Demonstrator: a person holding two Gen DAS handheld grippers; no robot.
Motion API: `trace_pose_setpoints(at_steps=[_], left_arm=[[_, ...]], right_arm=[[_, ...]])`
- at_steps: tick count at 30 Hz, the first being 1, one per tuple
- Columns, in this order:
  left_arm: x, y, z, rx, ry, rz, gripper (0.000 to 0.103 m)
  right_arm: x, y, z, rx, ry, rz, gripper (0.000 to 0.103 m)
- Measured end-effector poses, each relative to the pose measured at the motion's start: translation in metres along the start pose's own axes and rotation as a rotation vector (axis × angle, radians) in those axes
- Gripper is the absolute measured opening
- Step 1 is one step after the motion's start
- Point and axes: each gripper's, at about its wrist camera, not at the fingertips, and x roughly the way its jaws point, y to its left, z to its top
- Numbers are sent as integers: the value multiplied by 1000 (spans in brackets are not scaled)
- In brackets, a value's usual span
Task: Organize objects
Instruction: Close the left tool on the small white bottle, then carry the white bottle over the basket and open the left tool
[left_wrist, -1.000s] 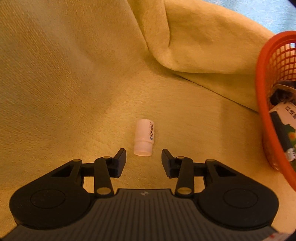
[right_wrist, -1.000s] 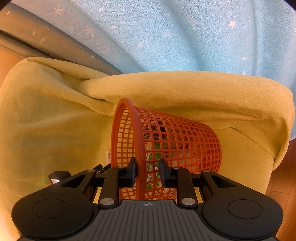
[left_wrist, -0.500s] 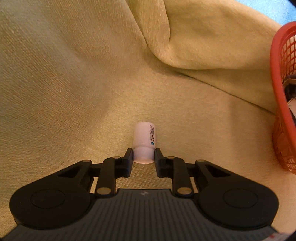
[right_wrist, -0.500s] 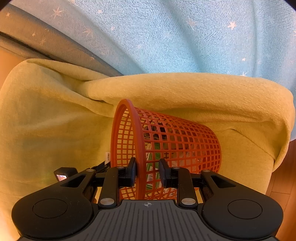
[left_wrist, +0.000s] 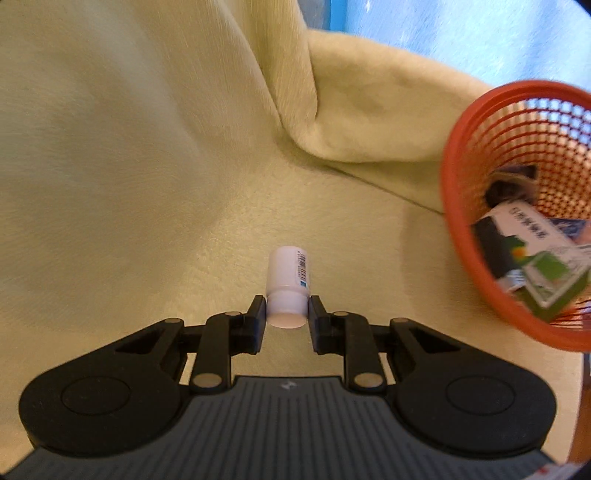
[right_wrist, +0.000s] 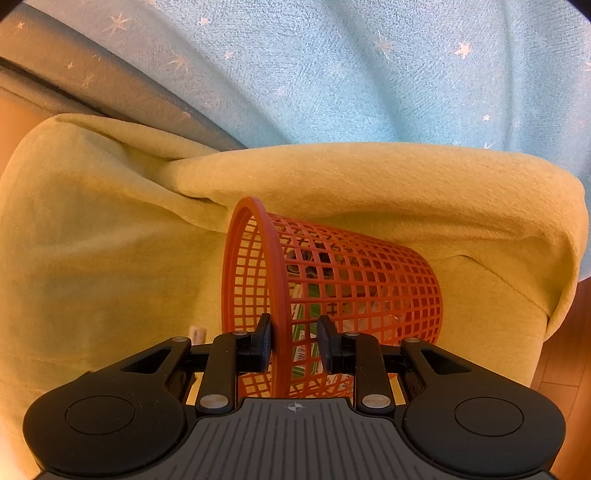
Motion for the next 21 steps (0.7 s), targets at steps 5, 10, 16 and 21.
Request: trace_pose_setpoints(at_steps=[5,10,16,21], left_arm=[[-36,-9,-3,-25,-36,-25,20],[-67,-21,0,-18,-54,-65,20],[-92,-47,10,10,-67,-117,20],[-94,-72,22,37,-66,-165,20]], right_arm=[[0,0,0,0,-2,0,22],[-1,-1,1,-1,-1,4,22],[-1,-2,0,0,-2,12,22],[-1,-2,-1,-2,0,16,22]])
